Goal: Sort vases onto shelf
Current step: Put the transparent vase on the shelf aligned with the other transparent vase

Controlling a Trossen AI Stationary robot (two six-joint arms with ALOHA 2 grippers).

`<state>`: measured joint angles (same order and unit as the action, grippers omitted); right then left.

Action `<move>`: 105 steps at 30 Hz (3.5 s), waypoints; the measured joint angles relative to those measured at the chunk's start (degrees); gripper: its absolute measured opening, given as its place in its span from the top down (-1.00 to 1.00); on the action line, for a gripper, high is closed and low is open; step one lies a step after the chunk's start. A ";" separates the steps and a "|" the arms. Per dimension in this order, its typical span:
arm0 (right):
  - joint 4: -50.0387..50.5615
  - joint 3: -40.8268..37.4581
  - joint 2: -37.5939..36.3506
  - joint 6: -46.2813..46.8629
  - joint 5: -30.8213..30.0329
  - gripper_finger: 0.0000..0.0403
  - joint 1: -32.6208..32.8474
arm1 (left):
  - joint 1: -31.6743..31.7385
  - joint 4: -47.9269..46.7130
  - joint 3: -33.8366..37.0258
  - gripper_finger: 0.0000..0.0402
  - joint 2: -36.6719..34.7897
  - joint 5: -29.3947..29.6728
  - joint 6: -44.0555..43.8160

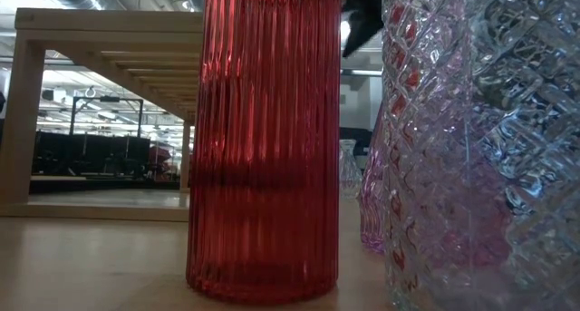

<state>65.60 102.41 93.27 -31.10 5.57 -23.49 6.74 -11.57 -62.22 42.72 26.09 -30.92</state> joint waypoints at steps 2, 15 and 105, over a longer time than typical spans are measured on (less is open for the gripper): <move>-5.54 -8.42 -3.88 1.68 -0.01 -0.08 -0.17 | -0.01 0.00 -0.01 -0.37 0.01 0.00 0.00; -59.55 -55.37 -17.86 20.03 -5.80 0.15 -0.15 | -0.02 0.00 -0.02 -0.37 0.00 0.00 0.00; -79.38 -31.52 1.05 24.79 4.02 0.60 -0.82 | 0.00 0.02 -0.02 -0.37 0.02 0.00 0.00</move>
<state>-13.78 70.90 94.32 -6.31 9.59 -24.31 6.74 -11.56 -62.23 42.74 26.09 -30.92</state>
